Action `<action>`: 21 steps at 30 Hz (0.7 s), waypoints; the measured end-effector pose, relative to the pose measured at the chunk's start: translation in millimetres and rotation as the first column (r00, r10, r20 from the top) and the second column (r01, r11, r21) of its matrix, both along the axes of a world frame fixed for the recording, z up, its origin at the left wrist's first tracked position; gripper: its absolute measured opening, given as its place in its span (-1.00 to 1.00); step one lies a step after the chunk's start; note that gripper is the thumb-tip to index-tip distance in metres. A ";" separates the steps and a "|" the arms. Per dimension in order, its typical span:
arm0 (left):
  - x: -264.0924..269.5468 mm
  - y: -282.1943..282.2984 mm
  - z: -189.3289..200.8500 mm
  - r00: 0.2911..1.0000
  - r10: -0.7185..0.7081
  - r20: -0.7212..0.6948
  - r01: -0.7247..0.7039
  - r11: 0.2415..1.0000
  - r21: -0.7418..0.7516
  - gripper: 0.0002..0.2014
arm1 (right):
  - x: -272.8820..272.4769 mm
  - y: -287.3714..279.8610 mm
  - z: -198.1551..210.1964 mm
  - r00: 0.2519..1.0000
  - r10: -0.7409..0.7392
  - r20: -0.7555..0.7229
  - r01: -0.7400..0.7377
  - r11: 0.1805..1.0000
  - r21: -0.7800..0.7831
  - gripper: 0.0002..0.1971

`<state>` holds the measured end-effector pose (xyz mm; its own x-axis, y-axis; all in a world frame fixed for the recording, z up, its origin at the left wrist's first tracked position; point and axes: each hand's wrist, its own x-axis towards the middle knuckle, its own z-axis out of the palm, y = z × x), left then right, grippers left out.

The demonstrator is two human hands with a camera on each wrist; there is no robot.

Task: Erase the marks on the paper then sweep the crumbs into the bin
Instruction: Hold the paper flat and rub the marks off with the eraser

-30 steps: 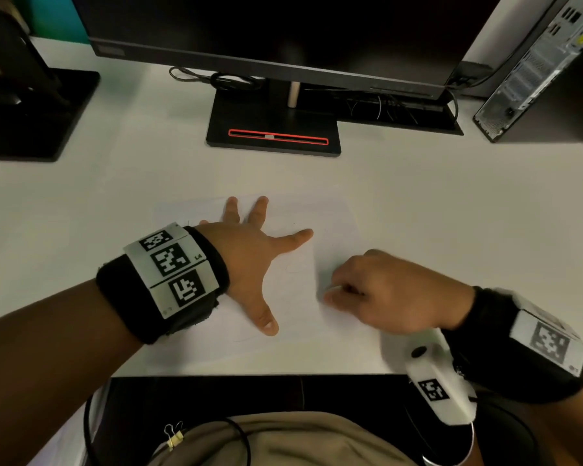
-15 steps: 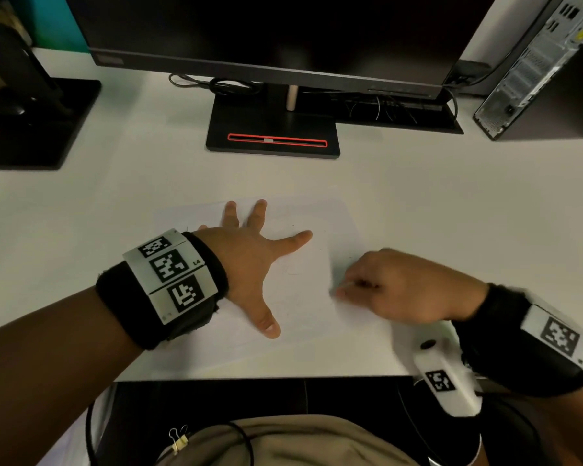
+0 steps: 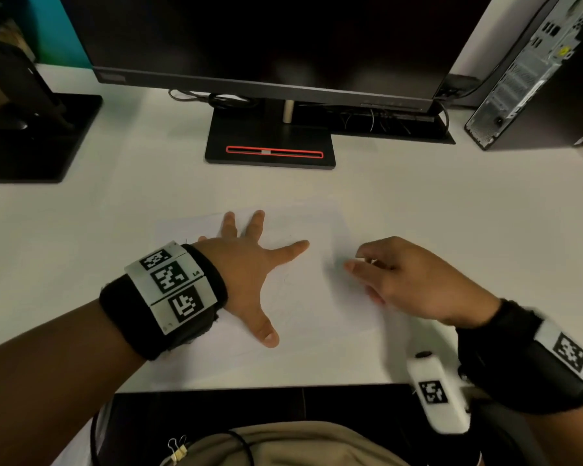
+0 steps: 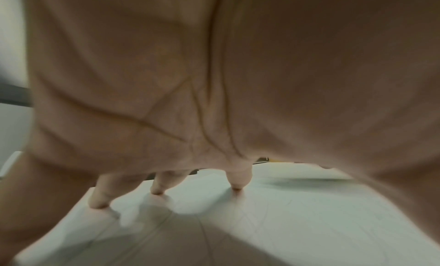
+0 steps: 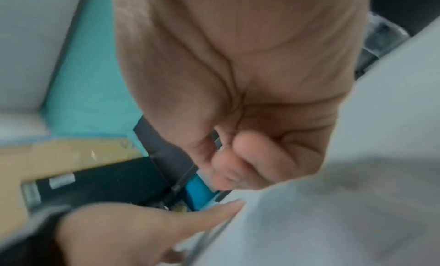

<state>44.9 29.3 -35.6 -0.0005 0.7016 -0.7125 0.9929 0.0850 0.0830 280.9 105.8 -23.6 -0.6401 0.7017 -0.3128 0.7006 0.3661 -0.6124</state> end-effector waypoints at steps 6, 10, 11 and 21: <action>-6.4 2.1 6.5 0.999 -0.036 -0.036 0.036 0.999 0.003 0.56 | -32.3 -71.8 -14.3 0.839 -0.461 -0.291 -0.084 0.419 -0.904 -0.78; -11.6 -3.3 8.9 1.000 -0.023 -0.019 0.023 1.000 0.005 0.59 | -20.0 -44.1 -27.7 0.629 -0.753 -0.194 0.069 0.302 -0.951 -0.82; -12.9 -5.7 9.0 1.000 -0.015 -0.009 0.015 1.000 0.011 0.58 | -11.9 -28.1 -27.2 0.481 -0.851 -0.208 0.112 0.295 -0.949 -0.83; -2.7 1.8 9.0 0.997 -0.045 -0.062 0.044 0.999 -0.027 0.60 | -25.4 -77.5 -21.4 0.619 -0.755 -0.215 -0.038 0.245 -0.969 -0.68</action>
